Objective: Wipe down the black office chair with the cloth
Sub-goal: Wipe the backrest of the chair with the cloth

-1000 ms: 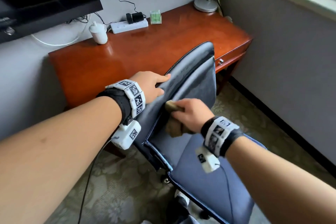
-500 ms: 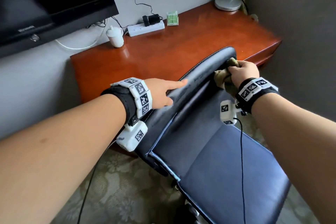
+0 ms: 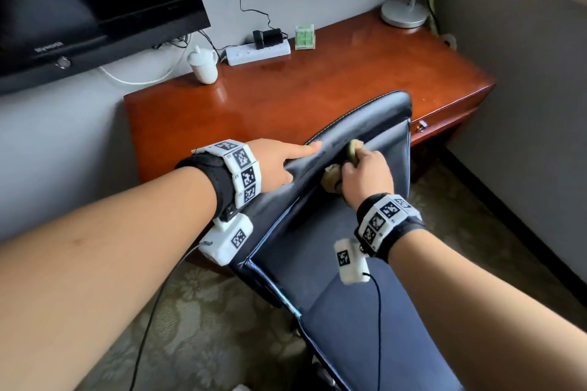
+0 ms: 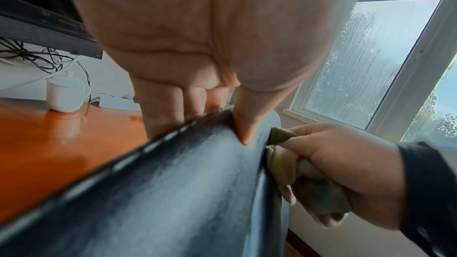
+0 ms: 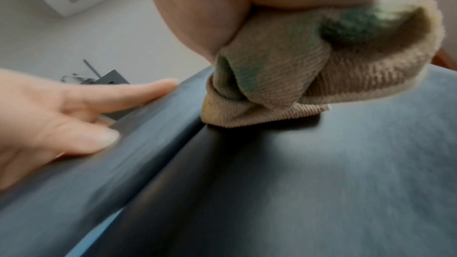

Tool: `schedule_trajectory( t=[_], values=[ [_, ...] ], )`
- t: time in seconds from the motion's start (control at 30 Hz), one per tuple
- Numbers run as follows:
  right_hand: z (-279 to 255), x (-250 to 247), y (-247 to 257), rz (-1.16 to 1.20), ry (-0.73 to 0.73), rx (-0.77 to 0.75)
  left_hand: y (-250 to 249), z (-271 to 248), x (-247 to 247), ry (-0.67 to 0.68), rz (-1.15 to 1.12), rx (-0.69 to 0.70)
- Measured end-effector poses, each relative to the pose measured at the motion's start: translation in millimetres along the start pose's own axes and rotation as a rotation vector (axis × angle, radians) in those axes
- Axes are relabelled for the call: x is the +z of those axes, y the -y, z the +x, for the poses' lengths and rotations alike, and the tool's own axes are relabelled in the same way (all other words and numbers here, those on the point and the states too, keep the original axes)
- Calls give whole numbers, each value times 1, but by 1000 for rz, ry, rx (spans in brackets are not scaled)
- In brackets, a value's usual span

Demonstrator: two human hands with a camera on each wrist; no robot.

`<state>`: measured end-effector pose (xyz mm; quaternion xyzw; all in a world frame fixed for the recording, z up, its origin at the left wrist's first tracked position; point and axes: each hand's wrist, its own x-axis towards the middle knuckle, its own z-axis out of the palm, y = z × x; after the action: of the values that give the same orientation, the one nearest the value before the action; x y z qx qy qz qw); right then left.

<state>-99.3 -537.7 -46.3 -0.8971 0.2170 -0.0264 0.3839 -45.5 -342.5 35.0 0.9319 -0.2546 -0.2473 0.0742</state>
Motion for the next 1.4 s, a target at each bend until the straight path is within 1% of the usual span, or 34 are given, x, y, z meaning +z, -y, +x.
schedule_trajectory(
  t=[0.1,0.23,0.3,0.37,0.43,0.5,0.57,0.6,0.67,0.73,0.83,0.9,0.97,1.07,1.13,1.17,1.2,1.3,1.33,1.4],
  values=[
    [-29,9,6,-55,53,-51,-5,-2,1,-25,-7,29],
    [-69,24,19,-112,125,-90,-10,-8,1,-53,-76,50],
    [-92,39,26,-125,172,-149,-6,-9,6,-68,-68,42],
    [-108,48,26,-161,201,-239,-2,-14,12,-116,-82,10],
    [-107,39,17,-169,210,-264,-1,-21,14,-174,-131,2],
    [-104,25,5,-107,141,-205,8,-36,15,-209,-202,32],
    [-101,11,-3,44,17,-68,16,-56,15,-201,-228,85],
    [-100,8,-6,100,-25,-11,20,-66,16,-180,-197,114],
    [-102,9,-4,134,-39,9,29,-85,19,-131,-94,137],
    [-106,18,6,89,-5,-24,37,-95,25,-105,-37,143],
    [-120,46,20,-37,30,-79,48,-97,36,-98,-36,129],
    [-139,63,29,-132,54,-137,50,-95,41,-134,-37,114],
    [-158,74,30,-168,103,-191,50,-96,42,-169,-24,109],
    [-181,78,21,-221,184,-328,48,-100,43,-174,-28,83],
    [-185,64,15,-235,221,-388,46,-101,46,-178,-41,102],
    [-184,54,12,-195,209,-379,45,-101,48,-179,-55,114],
    [-179,46,9,-130,161,-344,45,-101,50,-182,-64,118],
    [-156,28,3,15,-70,-204,45,-104,53,-189,-67,113],
    [-148,27,5,45,-98,-176,44,-106,52,-184,-66,109],
    [-136,28,14,71,-66,-129,41,-112,50,-165,-78,102]
  ],
)
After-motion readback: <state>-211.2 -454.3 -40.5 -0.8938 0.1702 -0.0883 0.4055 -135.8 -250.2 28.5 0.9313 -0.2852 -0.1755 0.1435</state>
